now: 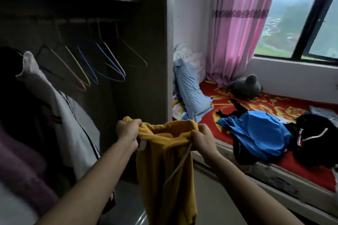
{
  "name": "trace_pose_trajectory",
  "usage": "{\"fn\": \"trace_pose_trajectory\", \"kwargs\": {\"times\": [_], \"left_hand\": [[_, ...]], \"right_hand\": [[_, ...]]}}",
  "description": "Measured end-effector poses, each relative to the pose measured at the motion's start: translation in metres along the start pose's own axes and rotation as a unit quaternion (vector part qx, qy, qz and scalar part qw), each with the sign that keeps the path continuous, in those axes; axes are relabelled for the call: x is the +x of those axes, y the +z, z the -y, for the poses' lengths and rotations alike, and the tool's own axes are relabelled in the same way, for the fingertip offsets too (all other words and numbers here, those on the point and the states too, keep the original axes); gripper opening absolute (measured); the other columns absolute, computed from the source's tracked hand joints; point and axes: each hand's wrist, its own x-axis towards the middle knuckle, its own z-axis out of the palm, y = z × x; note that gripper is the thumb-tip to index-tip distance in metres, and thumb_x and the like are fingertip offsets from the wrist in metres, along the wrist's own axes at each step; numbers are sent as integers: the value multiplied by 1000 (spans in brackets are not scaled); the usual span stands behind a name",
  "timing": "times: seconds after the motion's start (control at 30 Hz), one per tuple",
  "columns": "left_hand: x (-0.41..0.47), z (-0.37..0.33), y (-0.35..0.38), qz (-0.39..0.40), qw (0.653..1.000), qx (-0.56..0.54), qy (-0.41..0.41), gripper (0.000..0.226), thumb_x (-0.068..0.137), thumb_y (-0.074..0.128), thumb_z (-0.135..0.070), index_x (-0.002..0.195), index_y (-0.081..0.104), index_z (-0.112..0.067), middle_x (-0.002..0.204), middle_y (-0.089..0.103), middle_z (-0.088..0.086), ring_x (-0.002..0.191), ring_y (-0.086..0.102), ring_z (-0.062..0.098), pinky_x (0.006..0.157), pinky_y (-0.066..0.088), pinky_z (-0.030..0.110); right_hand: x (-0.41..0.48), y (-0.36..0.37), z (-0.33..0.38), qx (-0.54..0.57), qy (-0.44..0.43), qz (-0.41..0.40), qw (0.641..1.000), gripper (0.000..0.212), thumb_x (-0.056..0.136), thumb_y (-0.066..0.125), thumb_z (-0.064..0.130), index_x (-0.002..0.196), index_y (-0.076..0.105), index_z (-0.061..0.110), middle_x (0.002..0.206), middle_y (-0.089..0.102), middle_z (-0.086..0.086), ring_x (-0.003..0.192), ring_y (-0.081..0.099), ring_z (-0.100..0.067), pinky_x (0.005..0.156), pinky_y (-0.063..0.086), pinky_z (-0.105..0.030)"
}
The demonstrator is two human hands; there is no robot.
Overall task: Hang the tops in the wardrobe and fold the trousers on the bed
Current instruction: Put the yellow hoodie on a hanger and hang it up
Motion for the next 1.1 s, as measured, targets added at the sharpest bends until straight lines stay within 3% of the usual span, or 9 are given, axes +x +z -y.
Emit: {"fn": "trace_pose_trajectory", "kwargs": {"times": [0.1, 0.2, 0.3, 0.47, 0.63, 0.73, 0.8, 0.93, 1.1], "left_hand": [[30, -15, -4, -24, 999, -25, 23, 31, 93, 62, -15, 122, 52, -17, 111, 60, 10, 91, 66, 24, 73, 58, 36], [62, -33, -8, -51, 994, -4, 99, 20, 97, 57, -19, 116, 53, -21, 107, 60, 7, 90, 65, 21, 75, 59, 34], [89, -48, -15, -56, 989, 5, 137, 12, 99, 55, -26, 110, 54, -24, 107, 62, 5, 92, 65, 20, 81, 59, 39], [125, -60, -35, -67, 994, -21, 89, 10, 100, 52, -25, 110, 51, -24, 106, 61, 9, 87, 66, 24, 48, 51, 25], [142, -70, -59, -119, 987, -34, 104, 17, 99, 54, -19, 116, 52, -20, 104, 61, 12, 82, 64, 27, 41, 48, 24], [142, -77, -70, -168, 976, -20, 138, 11, 96, 57, -11, 107, 54, -8, 92, 61, 14, 69, 61, 22, 37, 46, 22], [140, -79, -75, -199, 969, -6, 144, 10, 93, 59, -7, 102, 55, -4, 88, 60, 16, 64, 58, 21, 37, 47, 22], [137, -83, -84, -243, 959, 5, 147, 7, 89, 60, -6, 95, 56, -3, 87, 63, 22, 67, 60, 25, 55, 51, 31], [131, -80, -94, -275, 951, 0, 144, 9, 91, 59, -10, 99, 57, -5, 82, 61, 15, 68, 60, 26, 61, 53, 34]], "right_hand": [[32, 20, 18, -134, -58, 18, 989, 8, 93, 56, 21, 100, 56, 25, 95, 68, -6, 81, 70, -19, 66, 61, -33], [75, 50, 36, -252, -69, 52, 964, 13, 92, 60, 31, 101, 61, 21, 85, 72, -1, 69, 72, -11, 63, 61, -28], [112, 83, 49, -336, -112, 35, 935, 20, 93, 59, 45, 102, 55, 28, 89, 66, 9, 78, 66, -5, 66, 57, -27], [167, 147, 86, -245, -238, 29, 940, 24, 98, 57, 34, 120, 58, 25, 111, 59, 6, 98, 59, -5, 82, 53, -26], [191, 197, 155, -164, -378, 17, 911, 18, 101, 52, 34, 113, 63, 25, 104, 57, 9, 92, 56, -1, 78, 44, -18], [194, 232, 190, -128, -402, 87, 902, 27, 100, 51, 44, 97, 68, 24, 85, 65, 8, 78, 61, -4, 67, 50, -26], [190, 260, 205, -153, -411, 139, 888, 43, 97, 49, 57, 89, 70, 21, 77, 67, 5, 76, 64, -12, 68, 49, -33], [176, 307, 216, -226, -444, 163, 852, 54, 84, 58, 69, 100, 69, 19, 100, 67, -5, 94, 63, -23, 80, 53, -38], [170, 329, 221, -275, -443, 183, 833, 35, 94, 54, 37, 98, 69, 6, 101, 67, -19, 97, 65, -40, 78, 53, -42]]}}
